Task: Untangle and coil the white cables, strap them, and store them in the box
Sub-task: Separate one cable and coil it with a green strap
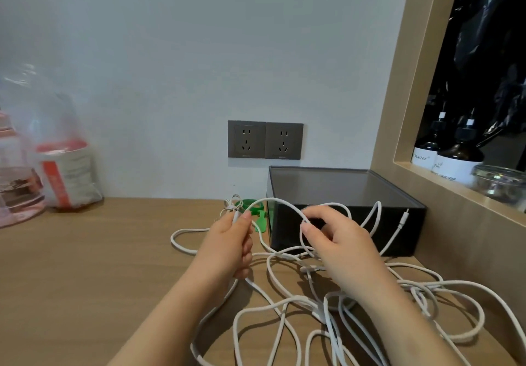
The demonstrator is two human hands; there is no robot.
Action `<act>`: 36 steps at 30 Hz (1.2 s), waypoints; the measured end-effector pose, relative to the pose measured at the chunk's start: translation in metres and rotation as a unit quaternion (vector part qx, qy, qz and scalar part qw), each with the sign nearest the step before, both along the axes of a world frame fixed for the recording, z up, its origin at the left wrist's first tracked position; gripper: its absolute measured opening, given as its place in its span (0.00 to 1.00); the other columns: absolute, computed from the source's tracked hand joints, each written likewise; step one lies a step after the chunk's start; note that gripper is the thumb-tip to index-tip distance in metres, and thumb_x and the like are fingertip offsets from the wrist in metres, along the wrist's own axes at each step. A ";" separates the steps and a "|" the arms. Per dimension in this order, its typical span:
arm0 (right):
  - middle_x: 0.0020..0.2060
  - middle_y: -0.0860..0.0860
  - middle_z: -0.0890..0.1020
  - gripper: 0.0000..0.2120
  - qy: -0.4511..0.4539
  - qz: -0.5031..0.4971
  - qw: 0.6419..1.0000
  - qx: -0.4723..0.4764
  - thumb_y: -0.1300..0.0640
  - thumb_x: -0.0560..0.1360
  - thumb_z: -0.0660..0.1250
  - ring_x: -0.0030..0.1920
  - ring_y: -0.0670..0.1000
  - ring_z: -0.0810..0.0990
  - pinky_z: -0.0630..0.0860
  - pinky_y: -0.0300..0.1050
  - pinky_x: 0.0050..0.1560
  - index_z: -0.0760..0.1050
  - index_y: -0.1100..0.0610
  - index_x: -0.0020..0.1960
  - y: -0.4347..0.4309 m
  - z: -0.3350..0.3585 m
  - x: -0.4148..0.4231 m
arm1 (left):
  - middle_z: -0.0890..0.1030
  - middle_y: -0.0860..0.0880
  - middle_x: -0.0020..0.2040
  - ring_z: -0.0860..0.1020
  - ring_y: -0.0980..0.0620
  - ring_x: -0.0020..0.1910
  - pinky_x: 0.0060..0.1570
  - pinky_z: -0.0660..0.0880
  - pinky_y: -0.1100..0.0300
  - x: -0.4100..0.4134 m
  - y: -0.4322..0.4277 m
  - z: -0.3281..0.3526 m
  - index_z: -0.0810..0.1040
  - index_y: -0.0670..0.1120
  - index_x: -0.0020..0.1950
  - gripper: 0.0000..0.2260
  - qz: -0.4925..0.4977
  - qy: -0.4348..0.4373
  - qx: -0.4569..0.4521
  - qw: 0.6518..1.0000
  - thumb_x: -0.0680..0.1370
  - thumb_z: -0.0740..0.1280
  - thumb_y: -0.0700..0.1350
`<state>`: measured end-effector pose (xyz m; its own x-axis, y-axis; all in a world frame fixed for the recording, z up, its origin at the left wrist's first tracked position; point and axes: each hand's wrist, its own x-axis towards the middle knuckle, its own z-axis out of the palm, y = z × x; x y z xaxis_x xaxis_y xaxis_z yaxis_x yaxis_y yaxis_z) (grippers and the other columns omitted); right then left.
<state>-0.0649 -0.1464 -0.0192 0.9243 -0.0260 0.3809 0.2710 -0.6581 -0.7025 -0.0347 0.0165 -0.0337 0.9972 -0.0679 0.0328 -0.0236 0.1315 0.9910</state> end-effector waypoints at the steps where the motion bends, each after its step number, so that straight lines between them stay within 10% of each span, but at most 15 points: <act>1: 0.30 0.47 0.76 0.09 -0.016 -0.014 1.000 0.001 0.50 0.78 0.60 0.30 0.42 0.74 0.70 0.34 0.31 0.71 0.42 0.57 0.003 -0.004 0.002 | 0.64 0.52 0.22 0.58 0.57 0.18 0.17 0.56 0.69 0.000 -0.002 0.001 0.65 0.44 0.38 0.14 -0.003 0.021 -0.027 0.999 0.82 0.55 0.47; 6: 0.30 0.45 0.77 0.09 -0.002 0.038 0.997 0.069 0.53 0.77 0.62 0.32 0.38 0.75 0.71 0.28 0.33 0.75 0.41 0.54 0.012 -0.009 0.004 | 0.64 0.50 0.27 0.60 0.54 0.22 0.22 0.58 0.64 0.007 -0.003 -0.008 0.71 0.46 0.42 0.14 0.078 -0.008 0.074 0.994 0.81 0.56 0.53; 11: 0.29 0.47 0.77 0.13 0.034 0.137 0.985 0.102 0.56 0.76 0.64 0.32 0.40 0.76 0.74 0.30 0.38 0.74 0.36 0.50 0.022 -0.011 0.003 | 0.63 0.50 0.30 0.59 0.56 0.23 0.20 0.56 0.67 0.005 0.001 0.001 0.75 0.47 0.49 0.16 0.031 0.085 -0.104 0.990 0.78 0.60 0.59; 19: 0.32 0.36 0.80 0.15 0.091 0.202 0.974 0.038 0.56 0.77 0.64 0.37 0.39 0.79 0.75 0.31 0.41 0.74 0.36 0.56 0.029 -0.013 -0.002 | 0.76 0.46 0.42 0.72 0.48 0.39 0.40 0.70 0.55 0.005 0.002 -0.003 0.75 0.43 0.50 0.10 0.038 0.022 -0.058 0.997 0.75 0.68 0.48; 30: 0.30 0.45 0.79 0.06 0.071 0.106 0.992 -0.012 0.47 0.73 0.66 0.34 0.38 0.77 0.74 0.34 0.40 0.80 0.45 0.42 0.007 -0.010 0.005 | 0.67 0.51 0.23 0.64 0.58 0.17 0.17 0.65 0.69 0.014 0.014 0.010 0.71 0.47 0.45 0.09 0.074 0.051 -0.329 0.940 0.83 0.55 0.46; 36: 0.32 0.48 0.77 0.14 0.059 0.003 0.992 -0.115 0.38 0.69 0.67 0.35 0.46 0.75 0.75 0.44 0.40 0.77 0.50 0.38 -0.006 0.000 0.001 | 0.64 0.52 0.22 0.57 0.59 0.16 0.17 0.53 0.73 0.017 0.028 0.014 0.69 0.47 0.44 0.08 0.096 0.014 -0.261 0.961 0.83 0.56 0.45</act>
